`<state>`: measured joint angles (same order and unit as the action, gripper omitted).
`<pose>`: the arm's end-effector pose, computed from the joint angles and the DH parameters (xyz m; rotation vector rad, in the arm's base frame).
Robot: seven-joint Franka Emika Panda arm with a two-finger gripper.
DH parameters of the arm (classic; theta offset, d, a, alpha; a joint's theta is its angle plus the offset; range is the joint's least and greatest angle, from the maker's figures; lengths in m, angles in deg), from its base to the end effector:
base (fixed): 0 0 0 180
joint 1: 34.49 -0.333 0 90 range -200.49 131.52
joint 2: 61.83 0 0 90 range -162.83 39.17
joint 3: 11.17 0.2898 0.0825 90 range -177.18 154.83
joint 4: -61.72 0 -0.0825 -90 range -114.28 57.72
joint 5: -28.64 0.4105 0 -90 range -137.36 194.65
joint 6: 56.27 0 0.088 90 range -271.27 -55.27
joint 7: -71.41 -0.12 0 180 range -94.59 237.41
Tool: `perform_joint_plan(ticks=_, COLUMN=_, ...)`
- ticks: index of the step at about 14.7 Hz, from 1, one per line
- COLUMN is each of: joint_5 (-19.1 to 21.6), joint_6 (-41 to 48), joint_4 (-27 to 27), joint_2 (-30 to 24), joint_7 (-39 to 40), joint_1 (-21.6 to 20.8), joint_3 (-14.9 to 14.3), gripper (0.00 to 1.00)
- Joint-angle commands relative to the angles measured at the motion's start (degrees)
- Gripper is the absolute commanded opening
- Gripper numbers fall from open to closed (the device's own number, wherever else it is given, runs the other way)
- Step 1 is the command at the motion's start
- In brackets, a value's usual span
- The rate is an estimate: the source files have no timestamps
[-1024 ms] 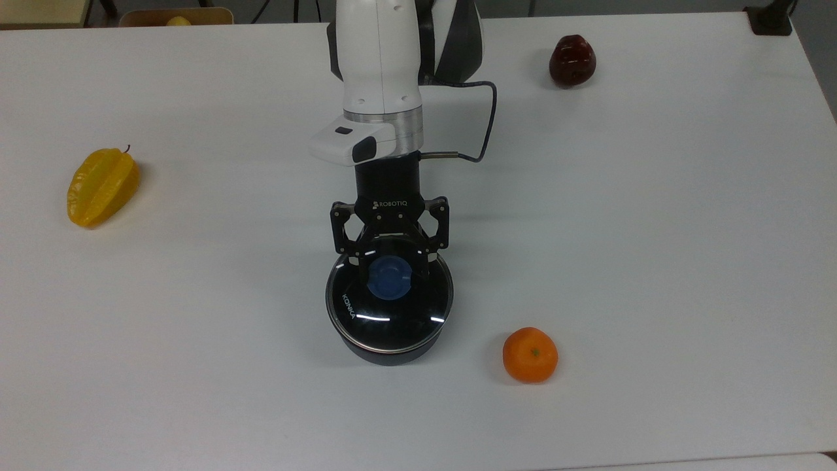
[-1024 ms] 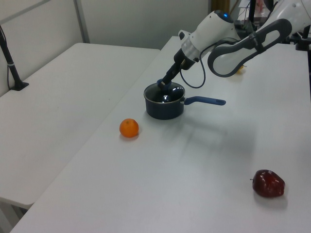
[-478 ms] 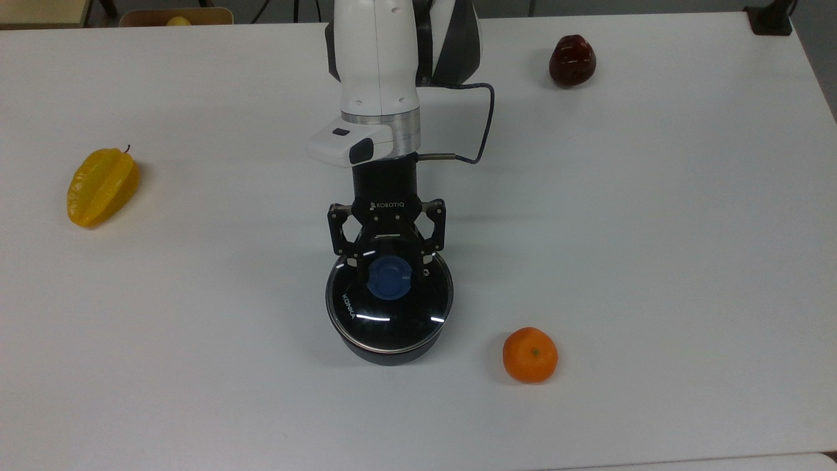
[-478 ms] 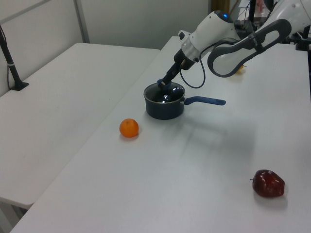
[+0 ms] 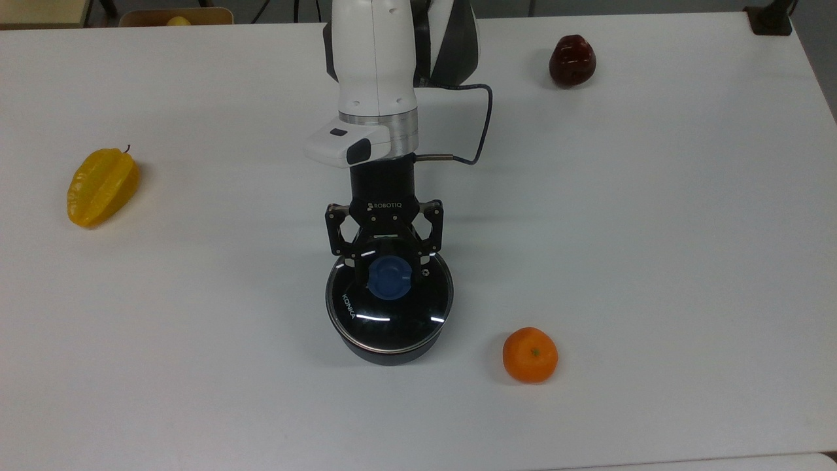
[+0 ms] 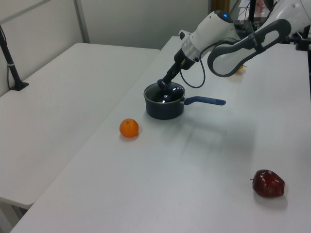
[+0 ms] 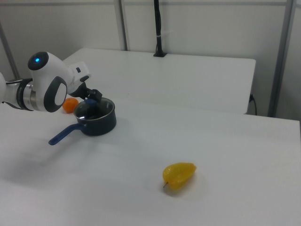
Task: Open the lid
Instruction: 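Close the gripper on the blue lid knob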
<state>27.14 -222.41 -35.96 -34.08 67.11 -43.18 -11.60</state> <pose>0.7273 0.1078 0.3467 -2.8885 -0.1364 -1.0693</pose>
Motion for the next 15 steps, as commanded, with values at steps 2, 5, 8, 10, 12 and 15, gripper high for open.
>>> perform_joint_plan(ticks=2, joint_5=-1.2, joint_6=-1.5, joint_4=-0.4, joint_2=0.2, joint_7=-1.8, joint_1=-0.6, joint_3=-0.6, gripper=0.75)
perform_joint_plan(ticks=5, joint_5=-1.2, joint_6=-1.5, joint_4=-0.5, joint_2=0.1, joint_7=-1.8, joint_1=-0.6, joint_3=-0.6, gripper=0.75)
perform_joint_plan(ticks=8, joint_5=-1.1, joint_6=-1.4, joint_4=-0.9, joint_2=-0.2, joint_7=-1.8, joint_1=-0.7, joint_3=-0.6, gripper=0.75)
perform_joint_plan(ticks=10, joint_5=-1.1, joint_6=-1.3, joint_4=-1.0, joint_2=-0.4, joint_7=-1.8, joint_1=-0.8, joint_3=-0.6, gripper=0.73)
perform_joint_plan(ticks=12, joint_5=-1.1, joint_6=-1.3, joint_4=-1.5, joint_2=-0.5, joint_7=-1.8, joint_1=-0.9, joint_3=-0.6, gripper=0.70)
perform_joint_plan(ticks=15, joint_5=-1.1, joint_6=-1.2, joint_4=-1.6, joint_2=-0.6, joint_7=-1.8, joint_1=-0.9, joint_3=-0.6, gripper=0.70)
